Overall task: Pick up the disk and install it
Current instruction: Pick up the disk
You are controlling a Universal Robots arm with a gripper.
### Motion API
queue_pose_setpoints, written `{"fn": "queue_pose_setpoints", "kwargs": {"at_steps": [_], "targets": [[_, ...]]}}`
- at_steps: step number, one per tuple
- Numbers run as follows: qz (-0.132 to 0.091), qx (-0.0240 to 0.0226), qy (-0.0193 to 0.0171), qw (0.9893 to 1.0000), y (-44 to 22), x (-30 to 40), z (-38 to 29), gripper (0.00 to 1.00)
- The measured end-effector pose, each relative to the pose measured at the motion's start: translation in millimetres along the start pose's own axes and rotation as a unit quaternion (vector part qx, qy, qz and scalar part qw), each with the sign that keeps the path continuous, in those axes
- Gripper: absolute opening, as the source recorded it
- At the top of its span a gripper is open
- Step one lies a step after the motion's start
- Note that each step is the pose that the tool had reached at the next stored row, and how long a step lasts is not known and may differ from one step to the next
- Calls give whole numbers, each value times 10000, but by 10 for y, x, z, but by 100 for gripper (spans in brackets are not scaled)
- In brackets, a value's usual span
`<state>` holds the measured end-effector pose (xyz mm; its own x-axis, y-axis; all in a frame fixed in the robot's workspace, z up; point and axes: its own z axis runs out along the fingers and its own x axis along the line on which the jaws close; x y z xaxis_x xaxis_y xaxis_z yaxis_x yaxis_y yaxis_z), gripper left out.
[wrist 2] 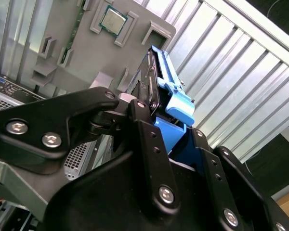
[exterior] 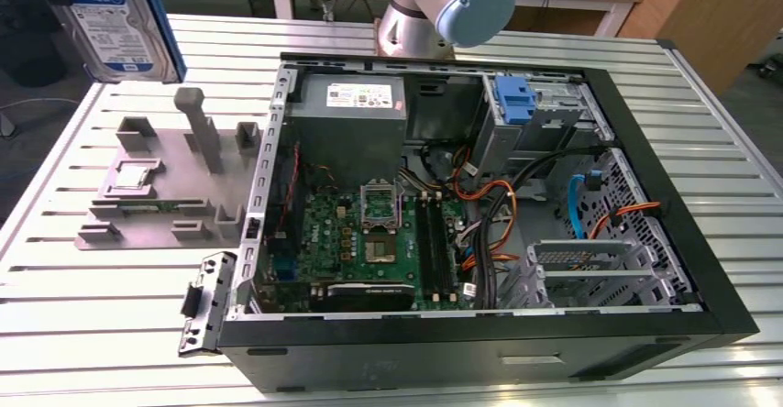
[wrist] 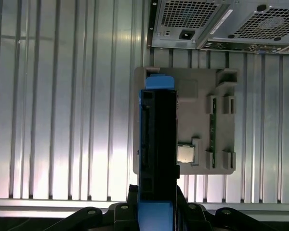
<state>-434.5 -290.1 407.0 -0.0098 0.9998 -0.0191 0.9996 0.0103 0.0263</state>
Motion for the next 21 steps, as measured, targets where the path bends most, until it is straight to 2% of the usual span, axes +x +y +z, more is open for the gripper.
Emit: {"fn": "queue_pose_setpoints", "kwargs": {"at_steps": [21], "targets": [[0,0,0,10000,4,-3,-152,37]]}}
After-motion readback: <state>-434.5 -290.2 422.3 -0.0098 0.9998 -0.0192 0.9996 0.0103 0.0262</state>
